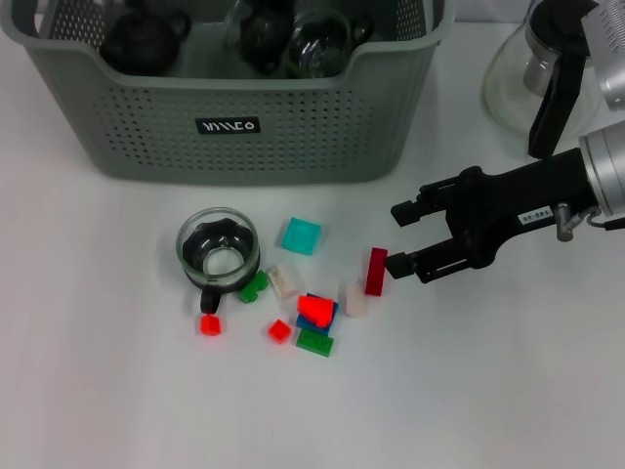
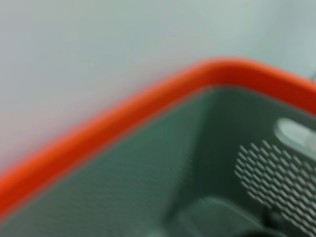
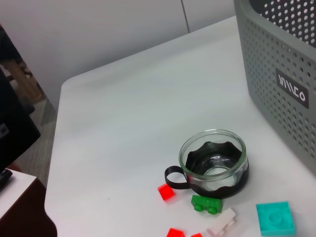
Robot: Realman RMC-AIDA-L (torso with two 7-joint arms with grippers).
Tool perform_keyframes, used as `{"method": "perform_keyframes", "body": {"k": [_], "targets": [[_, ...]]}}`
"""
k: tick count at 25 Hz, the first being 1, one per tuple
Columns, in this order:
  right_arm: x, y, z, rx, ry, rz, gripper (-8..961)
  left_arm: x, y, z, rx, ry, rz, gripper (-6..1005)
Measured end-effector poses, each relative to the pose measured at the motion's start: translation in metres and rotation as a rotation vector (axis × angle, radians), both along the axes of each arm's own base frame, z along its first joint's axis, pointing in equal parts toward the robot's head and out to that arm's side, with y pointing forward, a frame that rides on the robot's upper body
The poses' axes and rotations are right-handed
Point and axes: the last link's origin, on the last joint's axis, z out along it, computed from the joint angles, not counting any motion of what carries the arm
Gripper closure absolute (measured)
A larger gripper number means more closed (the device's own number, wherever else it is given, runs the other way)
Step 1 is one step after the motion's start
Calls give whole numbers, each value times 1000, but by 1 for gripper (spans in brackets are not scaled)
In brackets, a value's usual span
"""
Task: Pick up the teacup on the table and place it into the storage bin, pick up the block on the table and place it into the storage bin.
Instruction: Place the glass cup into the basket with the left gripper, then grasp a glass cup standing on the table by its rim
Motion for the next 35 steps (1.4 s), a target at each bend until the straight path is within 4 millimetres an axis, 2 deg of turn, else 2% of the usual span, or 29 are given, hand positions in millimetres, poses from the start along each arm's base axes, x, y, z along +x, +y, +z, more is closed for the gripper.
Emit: {"method": "perform_keyframes", "body": {"k": [2, 5, 8, 9, 10, 12, 13, 15, 16, 17, 21, 24, 30, 33, 35], "targets": [[1, 0, 0, 0, 0, -1, 158, 3, 3, 25, 62, -24, 3, 422], [2, -1, 0, 1, 1, -4, 158, 8, 1, 54, 122, -58, 3, 302], [2, -1, 1, 3, 2, -7, 158, 17, -9, 90, 169, -94, -13, 183], [2, -1, 1, 4, 2, -8, 158, 19, -13, 96, 167, -101, -20, 179], [2, 0, 1, 4, 3, -9, 158, 28, -28, 108, 132, -123, -58, 174], [2, 0, 1, 4, 3, -11, 158, 36, -45, 110, 62, -143, -113, 166], [2, 0, 1, 4, 3, -11, 158, 36, -45, 110, 62, -143, -113, 161], [3, 0, 1, 5, 3, -13, 158, 44, -70, 106, -72, -168, -208, 152], [3, 0, 1, 6, 3, -13, 158, 44, -70, 106, -72, -168, -208, 148], [3, 0, 1, 7, 4, -14, 159, 49, -94, 100, -210, -184, -314, 144], [3, 1, 2, 15, 4, -15, 159, 50, -131, 86, -410, -170, -500, 136], [2, 2, 3, 20, 8, -19, 161, 47, -149, 72, -487, -111, -576, 137], [3, 4, 6, 38, 28, -36, 163, 30, -166, 50, -558, -6, -601, 137], [2, 4, 5, 43, 41, -46, 163, 26, -168, 46, -569, 12, -603, 137], [2, 4, 4, 43, 46, -54, 163, 14, -166, 36, -586, 101, -573, 137]]}}
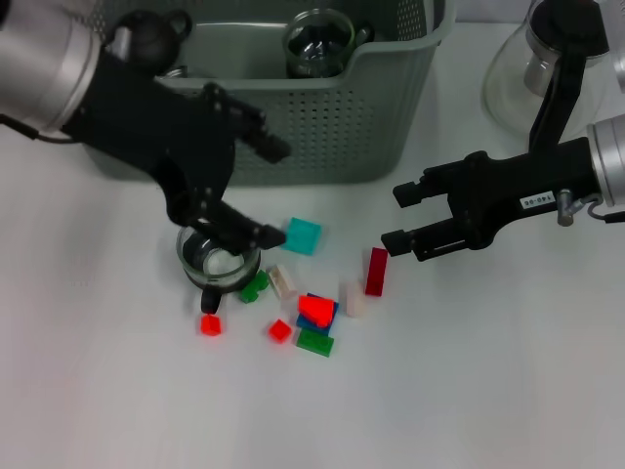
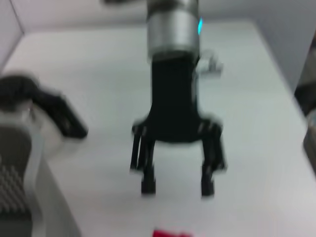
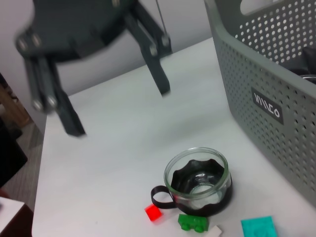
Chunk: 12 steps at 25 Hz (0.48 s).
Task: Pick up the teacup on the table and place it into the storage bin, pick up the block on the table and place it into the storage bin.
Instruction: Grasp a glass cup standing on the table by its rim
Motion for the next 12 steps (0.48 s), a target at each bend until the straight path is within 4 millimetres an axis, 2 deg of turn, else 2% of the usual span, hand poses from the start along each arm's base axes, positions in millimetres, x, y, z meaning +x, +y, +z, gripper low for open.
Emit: {"method": "perform_keyframes", "body": {"k": [7, 12], "targets": [[-3, 2, -5, 8, 4, -24, 163, -23, 8, -26, 6, 217, 25, 138], [-3, 3, -7, 17, 6, -36, 163, -32, 12, -32, 30, 321, 6, 138]]}}
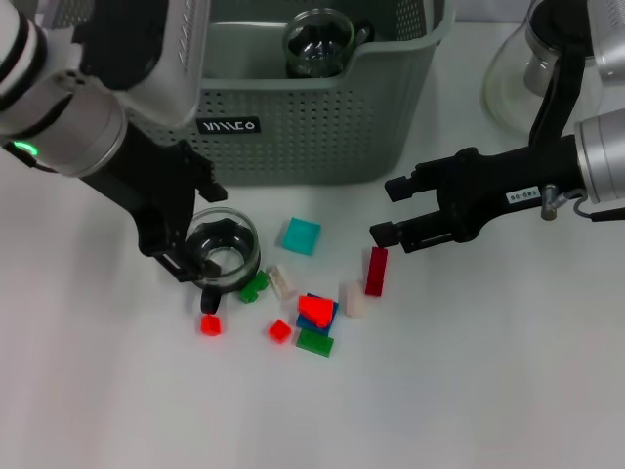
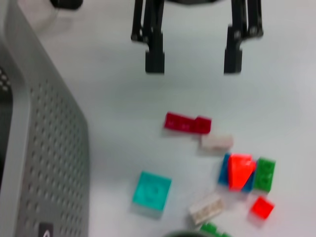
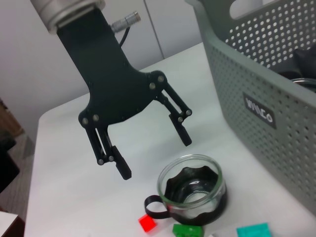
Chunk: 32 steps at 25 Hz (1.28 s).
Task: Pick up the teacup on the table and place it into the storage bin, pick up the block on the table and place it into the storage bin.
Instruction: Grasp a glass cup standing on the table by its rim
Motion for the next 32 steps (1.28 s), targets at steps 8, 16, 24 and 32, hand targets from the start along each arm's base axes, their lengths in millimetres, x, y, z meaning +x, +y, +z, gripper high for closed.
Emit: {"method": "perform_keyframes", "body": {"k": [8, 16, 24, 32], "targets": [[-1, 2, -3, 13, 7, -30, 163, -15, 2, -12, -22, 129, -68, 138], [-5, 4, -7, 13, 23, -65, 163, -24, 4, -12, -32, 167, -156, 137], [-7, 1, -13, -19, 35, -70, 162, -29, 3, -14, -81, 196, -244, 138], [-8, 1, -17, -19, 60, -90, 162, -27, -1, -22, -142, 220, -321, 139]]}}
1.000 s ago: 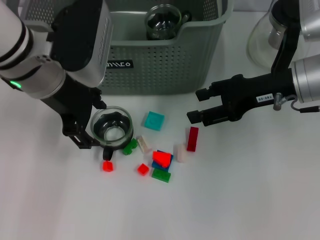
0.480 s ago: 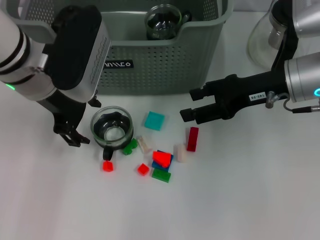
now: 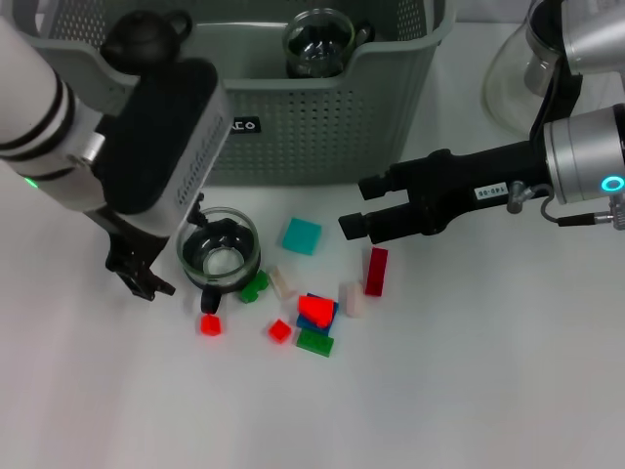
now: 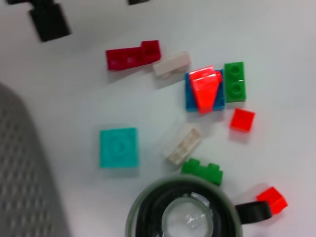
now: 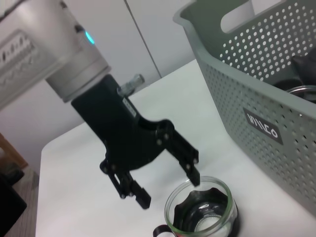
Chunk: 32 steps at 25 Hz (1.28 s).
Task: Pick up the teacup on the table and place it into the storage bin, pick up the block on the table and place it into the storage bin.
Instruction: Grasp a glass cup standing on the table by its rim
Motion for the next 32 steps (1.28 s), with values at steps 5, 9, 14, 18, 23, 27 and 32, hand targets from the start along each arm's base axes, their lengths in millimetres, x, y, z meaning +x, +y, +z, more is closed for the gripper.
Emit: {"method": "perform_keyframes", "body": {"k": [5, 9, 14, 18, 23, 27, 32], "targets": [[0, 1, -2, 12, 8, -10, 162, 1, -3, -5, -25, 8, -12, 140], [0, 2, -2, 14, 7, -8, 162, 0, -5, -10, -41, 2, -10, 142], [0, 2, -2, 14, 7, -9, 162, -2, -6, -20, -50, 10, -21, 143], [1, 2, -2, 15, 6, -12, 162, -6, -6, -27, -67, 14, -10, 145], [3, 1, -2, 15, 5, -16, 162, -8, -4, -30, -63, 14, -9, 147], [4, 1, -2, 16, 4, -14, 162, -9, -1, -31, -53, 13, -10, 148], [6, -1, -3, 11, 5, -13, 162, -14, 5, -32, -48, 17, 18, 150]]}}
